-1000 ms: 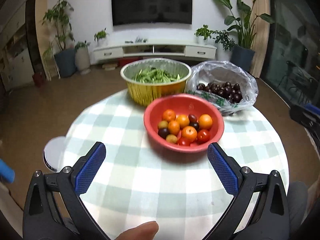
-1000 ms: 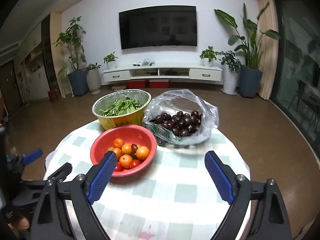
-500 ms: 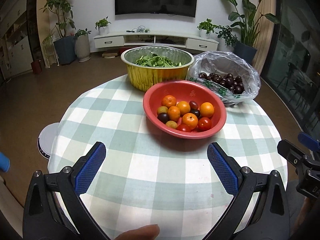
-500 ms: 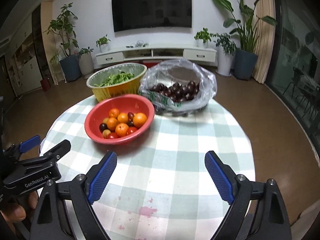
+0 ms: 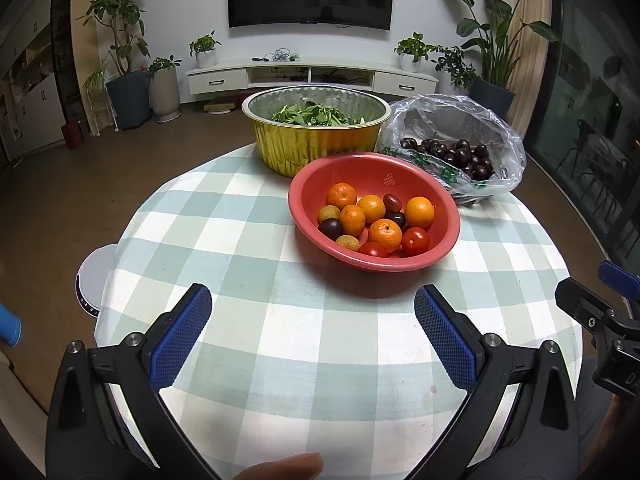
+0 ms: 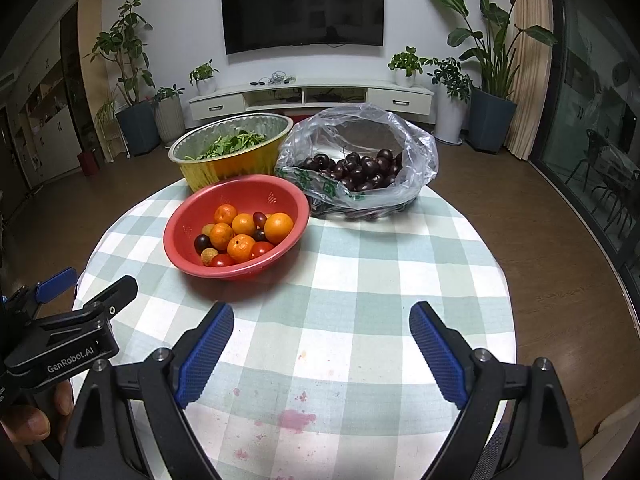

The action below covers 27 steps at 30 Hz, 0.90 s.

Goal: Organize fruits

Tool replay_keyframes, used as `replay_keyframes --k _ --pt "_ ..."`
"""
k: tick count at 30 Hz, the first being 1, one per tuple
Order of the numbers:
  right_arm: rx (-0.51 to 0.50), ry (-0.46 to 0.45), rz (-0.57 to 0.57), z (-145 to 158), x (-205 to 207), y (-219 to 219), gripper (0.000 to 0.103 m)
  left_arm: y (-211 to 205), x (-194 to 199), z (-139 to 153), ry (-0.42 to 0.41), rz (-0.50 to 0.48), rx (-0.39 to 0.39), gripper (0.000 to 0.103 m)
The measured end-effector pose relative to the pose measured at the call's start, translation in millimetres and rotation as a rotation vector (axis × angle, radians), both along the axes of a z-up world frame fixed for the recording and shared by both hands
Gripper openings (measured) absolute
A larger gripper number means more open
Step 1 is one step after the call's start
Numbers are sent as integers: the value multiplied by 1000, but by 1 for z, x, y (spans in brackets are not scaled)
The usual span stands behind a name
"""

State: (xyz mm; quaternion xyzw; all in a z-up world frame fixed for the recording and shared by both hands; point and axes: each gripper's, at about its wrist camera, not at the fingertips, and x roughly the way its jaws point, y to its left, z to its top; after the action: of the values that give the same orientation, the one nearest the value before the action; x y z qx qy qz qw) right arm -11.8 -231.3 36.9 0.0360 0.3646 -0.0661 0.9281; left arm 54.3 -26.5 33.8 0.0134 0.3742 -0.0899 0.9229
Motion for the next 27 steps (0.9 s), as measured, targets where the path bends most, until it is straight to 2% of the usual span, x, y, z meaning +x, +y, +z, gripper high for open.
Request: replay_keyframes --k 27 --pt "-3 11 -1 -6 -1 0 92 -3 -1 -1 2 -10 2 103"
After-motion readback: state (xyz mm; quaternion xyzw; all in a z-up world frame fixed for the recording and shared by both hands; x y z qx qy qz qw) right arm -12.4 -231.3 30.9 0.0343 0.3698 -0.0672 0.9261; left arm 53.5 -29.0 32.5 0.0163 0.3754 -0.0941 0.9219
